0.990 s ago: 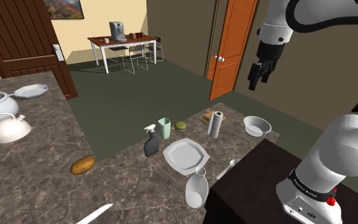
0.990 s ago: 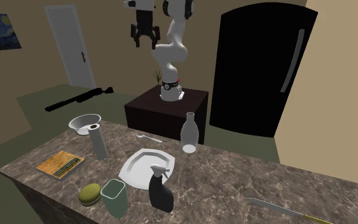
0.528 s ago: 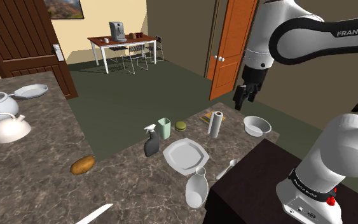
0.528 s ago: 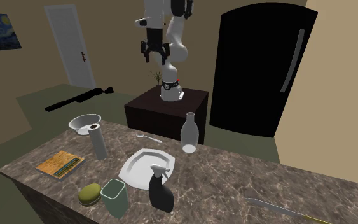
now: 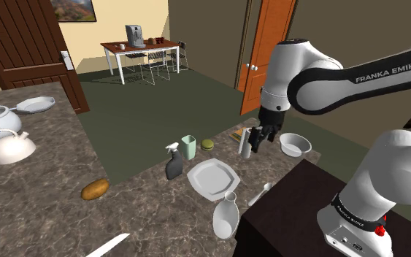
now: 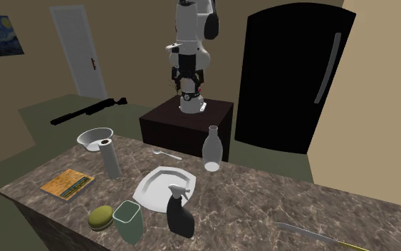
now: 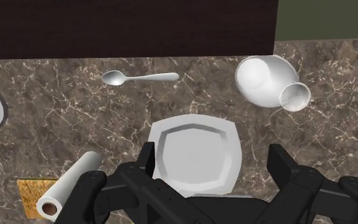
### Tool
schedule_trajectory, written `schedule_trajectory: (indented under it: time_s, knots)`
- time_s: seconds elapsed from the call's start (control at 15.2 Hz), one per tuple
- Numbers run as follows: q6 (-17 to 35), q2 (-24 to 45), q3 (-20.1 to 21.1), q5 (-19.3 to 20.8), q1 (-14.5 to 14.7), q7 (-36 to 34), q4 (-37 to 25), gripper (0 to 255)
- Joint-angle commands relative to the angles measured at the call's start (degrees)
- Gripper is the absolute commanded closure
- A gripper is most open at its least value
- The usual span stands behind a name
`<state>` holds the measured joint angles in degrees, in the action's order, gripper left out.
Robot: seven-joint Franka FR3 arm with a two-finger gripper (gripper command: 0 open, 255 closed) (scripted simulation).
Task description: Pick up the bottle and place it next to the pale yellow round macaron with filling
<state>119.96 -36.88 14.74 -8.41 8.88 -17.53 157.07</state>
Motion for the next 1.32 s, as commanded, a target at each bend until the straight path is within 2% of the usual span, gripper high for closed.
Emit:
schedule_trajectory:
  time_s: [0.0, 0.33, 0.59, 0.73, 0.92, 1.25]
  knots:
    - [4.42, 3.06, 1.84, -1.33, 0.8, -1.79, 1.12, 0]
    - [15.37, 13.14, 6.88, -3.4, 2.09, -6.8, 1.53, 0]
    - [24.09, 22.85, 11.11, -2.56, 1.92, -11.91, 0.19, 0]
    - [28.25, 28.14, 13.18, -0.55, 1.36, -15.34, -1.0, 0]
    - [33.55, 35.96, 15.31, 5.15, 0.54, -21.95, -3.24, 0]
    - [38.18, 41.34, 14.21, 11.5, 0.49, -26.49, -3.3, 0]
